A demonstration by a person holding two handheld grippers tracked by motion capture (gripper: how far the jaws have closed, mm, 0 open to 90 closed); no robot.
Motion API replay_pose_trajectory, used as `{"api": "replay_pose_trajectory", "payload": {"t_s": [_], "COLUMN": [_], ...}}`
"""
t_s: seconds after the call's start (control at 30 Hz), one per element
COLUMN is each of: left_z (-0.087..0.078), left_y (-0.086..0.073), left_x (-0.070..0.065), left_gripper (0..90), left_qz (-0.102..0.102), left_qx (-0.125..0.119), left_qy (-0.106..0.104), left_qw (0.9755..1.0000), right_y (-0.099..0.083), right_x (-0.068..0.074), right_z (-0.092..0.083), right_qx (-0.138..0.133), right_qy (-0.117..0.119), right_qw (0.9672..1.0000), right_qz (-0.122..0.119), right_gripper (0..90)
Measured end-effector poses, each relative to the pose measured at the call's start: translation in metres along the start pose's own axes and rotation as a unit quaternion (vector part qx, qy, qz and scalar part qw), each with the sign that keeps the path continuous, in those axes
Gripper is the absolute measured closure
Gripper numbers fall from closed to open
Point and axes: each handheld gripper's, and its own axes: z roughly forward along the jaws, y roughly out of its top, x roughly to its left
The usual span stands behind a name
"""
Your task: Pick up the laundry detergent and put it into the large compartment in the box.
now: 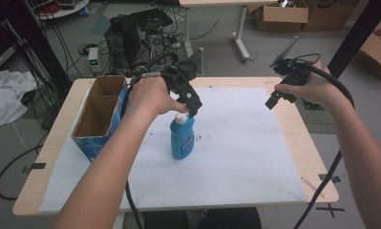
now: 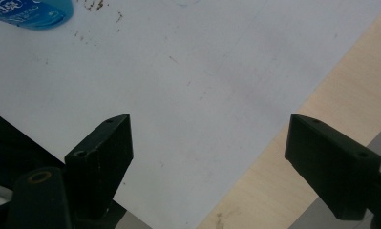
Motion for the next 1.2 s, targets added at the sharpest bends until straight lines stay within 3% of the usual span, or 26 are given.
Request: {"api": "replay_pose_trajectory", "payload": {"t_s": [1.2], "left_z": [0.063], "left_y": [0.010], "left_x": [-0.002], "left_gripper": [0.3], "left_qz": [-0.006], "left_qx": [0.044], "left_qy": [-0.002], "left_qw": [0.9990], "right_y": [-0.003], "right_x": [-0.003], "right_z": [0.003], "right_qx": [-0.001], "right_qy": [-0.001], "right_qw": [1.0000], "right_qz": [0.000], "right_gripper": [16.8]}}
